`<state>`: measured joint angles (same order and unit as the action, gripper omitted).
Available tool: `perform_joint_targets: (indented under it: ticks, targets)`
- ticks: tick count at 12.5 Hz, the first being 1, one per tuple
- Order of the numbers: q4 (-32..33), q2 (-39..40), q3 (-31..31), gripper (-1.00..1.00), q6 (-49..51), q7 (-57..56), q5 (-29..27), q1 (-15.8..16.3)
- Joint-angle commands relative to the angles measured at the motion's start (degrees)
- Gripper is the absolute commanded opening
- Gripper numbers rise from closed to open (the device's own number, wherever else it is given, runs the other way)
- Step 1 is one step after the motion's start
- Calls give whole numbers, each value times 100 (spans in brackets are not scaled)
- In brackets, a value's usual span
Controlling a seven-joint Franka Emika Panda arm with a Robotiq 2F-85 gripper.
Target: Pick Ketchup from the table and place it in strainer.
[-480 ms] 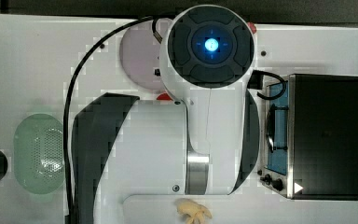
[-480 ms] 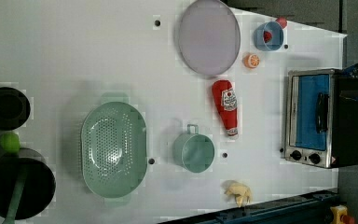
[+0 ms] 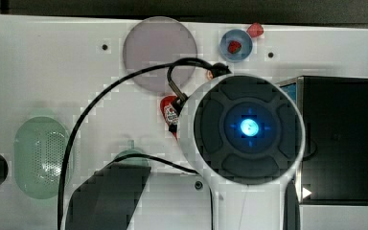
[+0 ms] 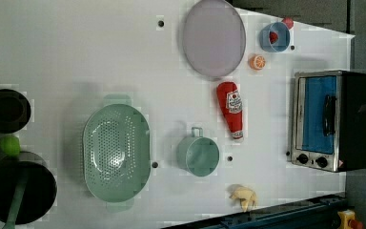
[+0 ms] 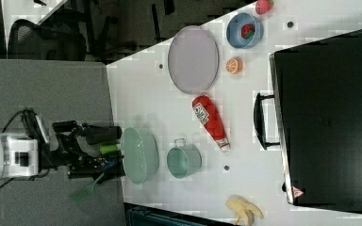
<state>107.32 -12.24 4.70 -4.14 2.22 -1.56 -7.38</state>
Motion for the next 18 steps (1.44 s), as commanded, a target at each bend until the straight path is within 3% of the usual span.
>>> perform_joint_targets:
  ticks: [1,6,12,18]
  targets:
    - [160,305,106,100,-277,-354,-22,-36]
    - [575,993,279,100,-1048,-1704,-21,-11]
    - [1317,1651,431,100,-2635,-4012,-20,9]
    - [1927,2460,547,100,-4233,-5438,-18,17]
